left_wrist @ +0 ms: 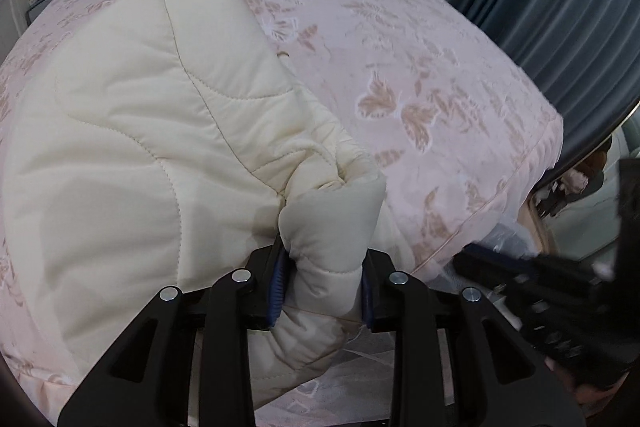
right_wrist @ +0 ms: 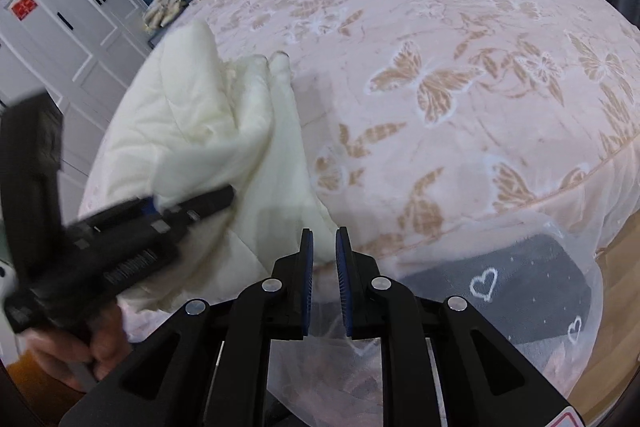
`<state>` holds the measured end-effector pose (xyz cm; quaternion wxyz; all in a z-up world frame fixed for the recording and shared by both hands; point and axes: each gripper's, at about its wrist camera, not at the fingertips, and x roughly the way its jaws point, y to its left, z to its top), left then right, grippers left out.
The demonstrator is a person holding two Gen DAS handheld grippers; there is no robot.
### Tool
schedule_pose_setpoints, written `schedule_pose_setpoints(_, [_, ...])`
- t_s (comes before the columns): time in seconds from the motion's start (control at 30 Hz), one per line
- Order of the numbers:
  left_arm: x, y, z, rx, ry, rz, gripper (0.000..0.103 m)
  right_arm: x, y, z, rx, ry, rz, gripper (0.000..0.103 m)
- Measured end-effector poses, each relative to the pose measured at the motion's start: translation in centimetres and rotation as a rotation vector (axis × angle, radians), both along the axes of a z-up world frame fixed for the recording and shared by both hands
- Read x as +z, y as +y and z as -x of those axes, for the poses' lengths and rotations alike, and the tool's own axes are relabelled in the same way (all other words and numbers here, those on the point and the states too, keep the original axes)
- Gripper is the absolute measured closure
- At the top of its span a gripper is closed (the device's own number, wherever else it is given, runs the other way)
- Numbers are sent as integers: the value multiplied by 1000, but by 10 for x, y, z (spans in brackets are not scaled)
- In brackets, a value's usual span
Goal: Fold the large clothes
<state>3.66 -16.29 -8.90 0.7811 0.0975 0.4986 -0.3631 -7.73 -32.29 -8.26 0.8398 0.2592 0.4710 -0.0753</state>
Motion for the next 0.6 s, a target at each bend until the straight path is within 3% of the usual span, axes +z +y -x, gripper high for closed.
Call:
schedule_pose_setpoints(0.07, [7,3,4,-1,-6,34,63,11,-1,-7,20,-37,3,75])
schedule_pose_setpoints(0.1, [13,7,6,3,-5,59,57,19,1,-10,32,-60,10,62])
schedule_pose_setpoints(0.13, [23,14,9,0,5,113,48,30,2,-12,48,-98,15,58])
schedule_pose_setpoints(0.2, [38,30,13,31,4,161,45,46,4,-20,82,-151,17,47])
schedule_pose_setpoints(0.27, [55,59,14,62,50,249,28,59,8,-28,112,-184,21,43])
schedule_pose_setpoints(0.37, [78,104,10,175,41,314,27,71,17,-44,152,-204,8,41])
schedule_pose_setpoints(0.47, [100,134,-2,306,-62,265,27,71,32,-62,190,-201,-22,39])
schedule_pose_setpoints(0.6, [121,146,-31,398,-190,165,27,51,55,-84,253,-147,-39,39])
